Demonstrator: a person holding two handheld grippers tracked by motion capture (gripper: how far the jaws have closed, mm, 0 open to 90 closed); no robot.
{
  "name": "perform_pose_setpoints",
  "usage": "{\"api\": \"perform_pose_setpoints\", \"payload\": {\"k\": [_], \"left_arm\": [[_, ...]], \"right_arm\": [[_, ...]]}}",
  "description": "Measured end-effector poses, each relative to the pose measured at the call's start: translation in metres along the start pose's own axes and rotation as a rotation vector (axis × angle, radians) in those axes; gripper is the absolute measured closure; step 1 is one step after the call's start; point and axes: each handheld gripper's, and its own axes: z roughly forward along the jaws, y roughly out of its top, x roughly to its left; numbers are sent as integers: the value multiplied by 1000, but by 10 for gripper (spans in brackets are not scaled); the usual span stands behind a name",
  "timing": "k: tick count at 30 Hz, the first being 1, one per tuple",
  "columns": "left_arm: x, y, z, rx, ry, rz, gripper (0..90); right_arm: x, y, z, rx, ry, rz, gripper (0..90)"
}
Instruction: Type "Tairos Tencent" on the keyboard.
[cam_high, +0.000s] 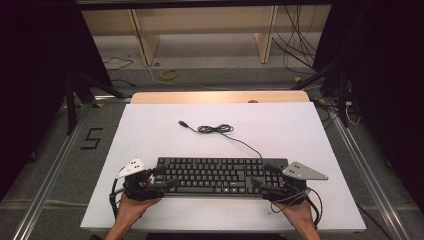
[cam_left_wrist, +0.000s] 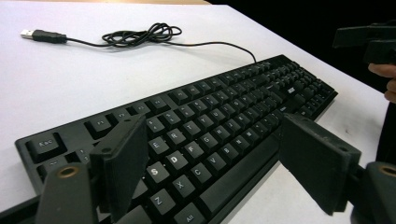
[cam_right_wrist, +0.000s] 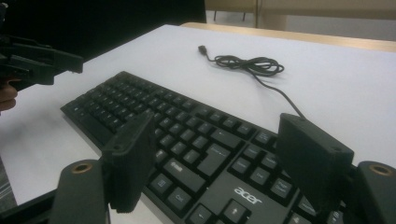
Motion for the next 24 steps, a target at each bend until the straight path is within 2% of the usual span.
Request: {"api": "perform_pose_setpoints", "payload": {"k": [4, 8, 13, 24], "left_arm": [[2, 0, -1, 1, 14, -15, 242], [6, 1, -2, 15, 32, -40, 278], [11, 0, 1, 81, 57, -75, 288], [17, 0, 1, 135, 91, -92, 404]], "right_arm": [[6, 9, 9, 26, 12, -33, 302], [8, 18, 19, 55, 26, -37, 314], [14, 28, 37, 98, 54, -62, 316], [21, 45, 69, 164, 74, -76, 353]]}}
